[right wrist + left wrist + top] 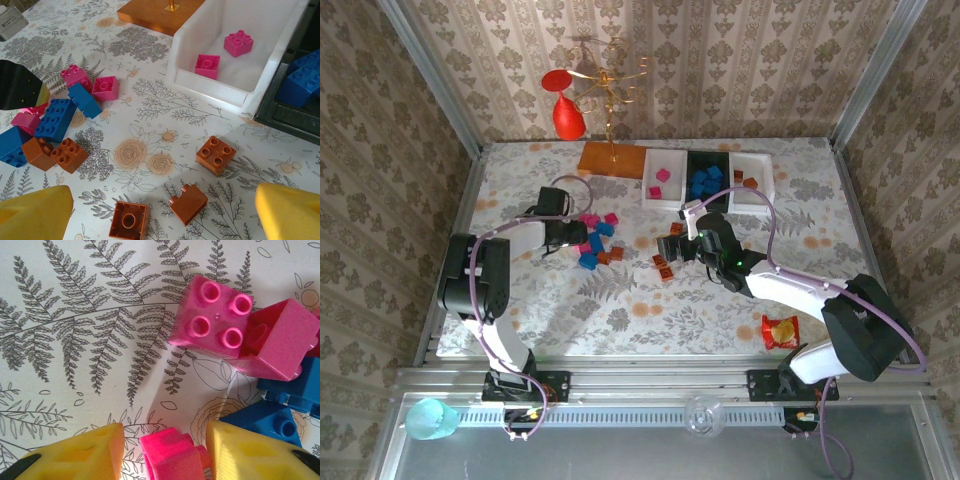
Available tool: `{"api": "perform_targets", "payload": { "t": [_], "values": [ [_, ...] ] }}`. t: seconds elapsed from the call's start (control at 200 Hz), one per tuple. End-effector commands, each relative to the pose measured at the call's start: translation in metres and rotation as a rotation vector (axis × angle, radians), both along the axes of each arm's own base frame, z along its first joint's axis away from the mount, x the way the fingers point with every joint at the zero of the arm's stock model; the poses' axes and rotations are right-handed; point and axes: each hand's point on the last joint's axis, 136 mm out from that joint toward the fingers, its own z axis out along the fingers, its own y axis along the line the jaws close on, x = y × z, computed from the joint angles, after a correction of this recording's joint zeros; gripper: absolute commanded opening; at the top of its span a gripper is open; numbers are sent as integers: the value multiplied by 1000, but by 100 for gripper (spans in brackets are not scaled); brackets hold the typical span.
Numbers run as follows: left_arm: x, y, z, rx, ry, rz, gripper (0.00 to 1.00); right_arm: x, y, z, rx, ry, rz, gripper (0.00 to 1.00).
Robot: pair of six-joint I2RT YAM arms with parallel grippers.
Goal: Sort the legos into containers by color
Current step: Pick up the lego from the middle-left of the table, then place the lego in the container.
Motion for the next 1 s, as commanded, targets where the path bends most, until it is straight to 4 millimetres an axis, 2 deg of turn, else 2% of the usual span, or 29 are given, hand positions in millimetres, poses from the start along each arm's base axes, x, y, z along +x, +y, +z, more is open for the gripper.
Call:
{"api": "perform_targets", "payload": {
  "t": [0.0,0.215,0.44,0.515,0.58,0.655,0.725,0.86,0.9,0.925,0.995],
  "values": [
    [-2,-8,-4,-12,22,-23,48,1,-1,-3,-1,13,-22,95],
    [-4,-8,-7,1,33,-26,42,0,-4,-5,-8,14,-30,95],
    [-4,-3,3,21,-1,-9,30,1,-2,-6,-6,16,-28,95],
    [-3,-6,19,8,-53,-9,27,1,-2,-6,-8,16,-28,95],
    [-1,-14,45,-11,-141,-18,26,1,-3,-5,-9,13,-31,95],
    [3,-31,76,-39,-238,-48,26,1,-4,-4,-6,8,-34,95],
    [7,-52,96,-66,-292,-93,26,2,-3,-2,0,-1,-36,95],
    [22,-100,117,-93,-343,-189,26,7,-10,2,7,-19,-88,95],
    [31,-108,123,-101,-351,-201,26,10,-16,4,4,-23,-131,95],
    [29,-127,126,-115,-357,-240,26,11,-21,4,0,-23,-159,95],
    [39,-152,135,-134,-382,-285,27,15,-31,6,-9,-25,-221,96]
  ]
}}
